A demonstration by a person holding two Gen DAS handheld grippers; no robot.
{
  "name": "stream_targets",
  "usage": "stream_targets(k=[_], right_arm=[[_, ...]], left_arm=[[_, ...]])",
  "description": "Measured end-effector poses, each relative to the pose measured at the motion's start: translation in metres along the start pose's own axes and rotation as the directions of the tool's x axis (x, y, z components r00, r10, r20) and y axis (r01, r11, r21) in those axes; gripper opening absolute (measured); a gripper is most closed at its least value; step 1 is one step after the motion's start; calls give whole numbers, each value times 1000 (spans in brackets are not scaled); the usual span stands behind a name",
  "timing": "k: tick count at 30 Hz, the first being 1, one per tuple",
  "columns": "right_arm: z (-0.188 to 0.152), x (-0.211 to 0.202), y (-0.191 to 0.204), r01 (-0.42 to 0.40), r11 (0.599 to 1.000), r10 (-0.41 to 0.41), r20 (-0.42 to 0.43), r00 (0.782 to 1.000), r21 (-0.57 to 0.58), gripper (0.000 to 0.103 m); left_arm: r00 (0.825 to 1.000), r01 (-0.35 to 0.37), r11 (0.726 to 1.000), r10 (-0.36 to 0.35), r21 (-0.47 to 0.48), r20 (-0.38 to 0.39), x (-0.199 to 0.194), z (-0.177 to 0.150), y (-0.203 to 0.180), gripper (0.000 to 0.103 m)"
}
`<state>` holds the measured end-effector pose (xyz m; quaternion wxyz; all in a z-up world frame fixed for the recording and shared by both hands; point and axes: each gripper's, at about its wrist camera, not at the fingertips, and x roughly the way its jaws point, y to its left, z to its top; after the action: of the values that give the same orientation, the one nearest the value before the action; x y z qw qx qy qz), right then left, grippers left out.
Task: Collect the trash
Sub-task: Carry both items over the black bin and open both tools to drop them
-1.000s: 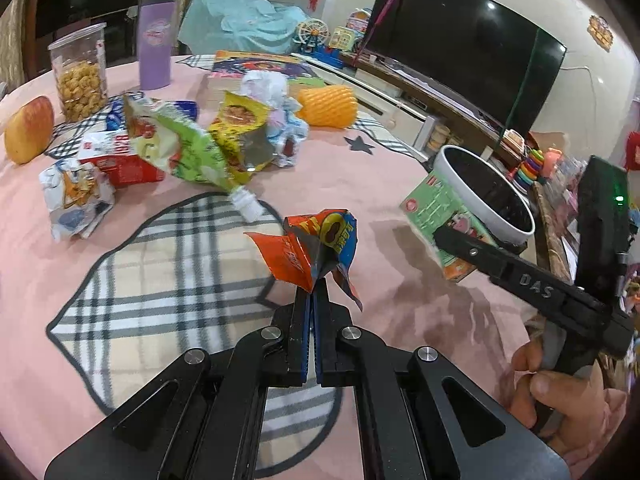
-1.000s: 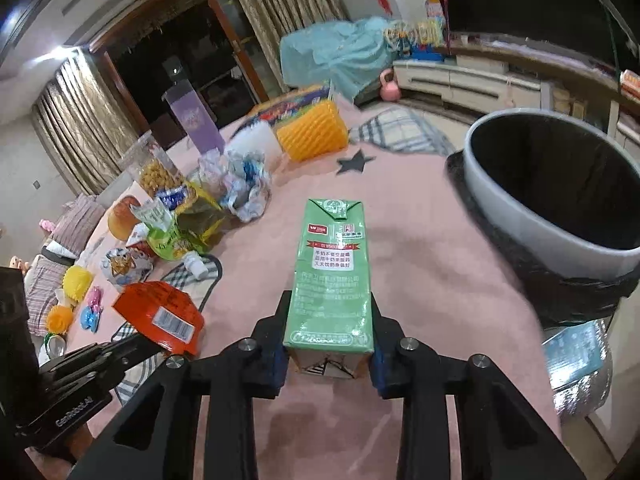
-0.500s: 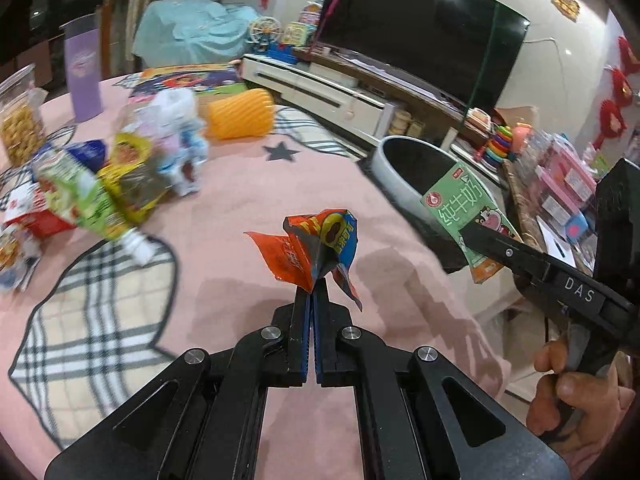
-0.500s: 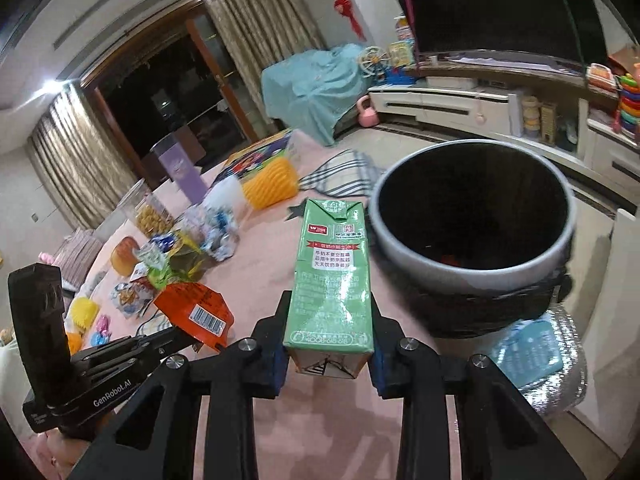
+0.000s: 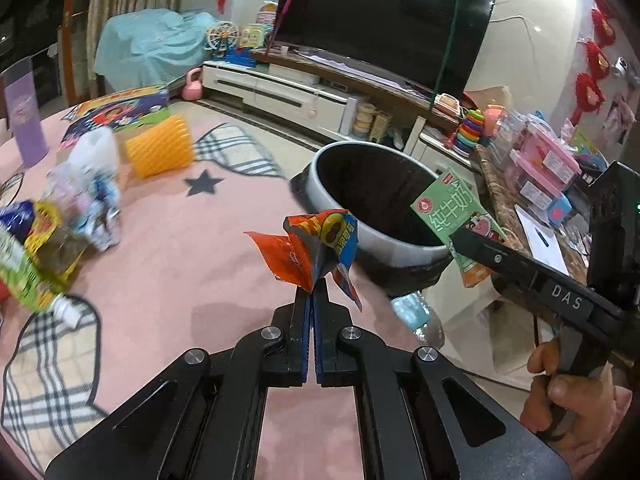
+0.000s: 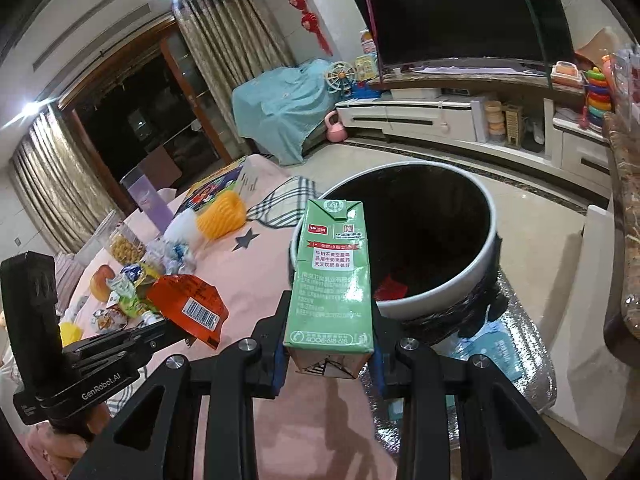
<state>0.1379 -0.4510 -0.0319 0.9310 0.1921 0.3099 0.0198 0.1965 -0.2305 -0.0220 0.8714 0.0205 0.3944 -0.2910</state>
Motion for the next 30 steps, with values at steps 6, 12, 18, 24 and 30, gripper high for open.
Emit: stream_targets(k=[6,12,18,24,30], right_arm=[[15,1,-15,23,1000,-23,11,1000,3,32],[29,7,-30,47,999,-47,12,999,12,32],[42,15,-40,60,998,-60,10,998,19,32],[49,23,-47,67,998,-66,-2,998,23,32],[54,30,-52,73,997,-73,-14,997,21,32]], left_arm=[[1000,26,1000,-26,8,-15,17,19,-11,1],[999,39,999,-38,34,-29,35,38,-25,1],[998,45,997,-42,61,-46,53,56,-38,1],[996,51,994,-44,93,-72,71,69,-49,1],[993,59,993,-48,105,-105,88,76,-54,1]])
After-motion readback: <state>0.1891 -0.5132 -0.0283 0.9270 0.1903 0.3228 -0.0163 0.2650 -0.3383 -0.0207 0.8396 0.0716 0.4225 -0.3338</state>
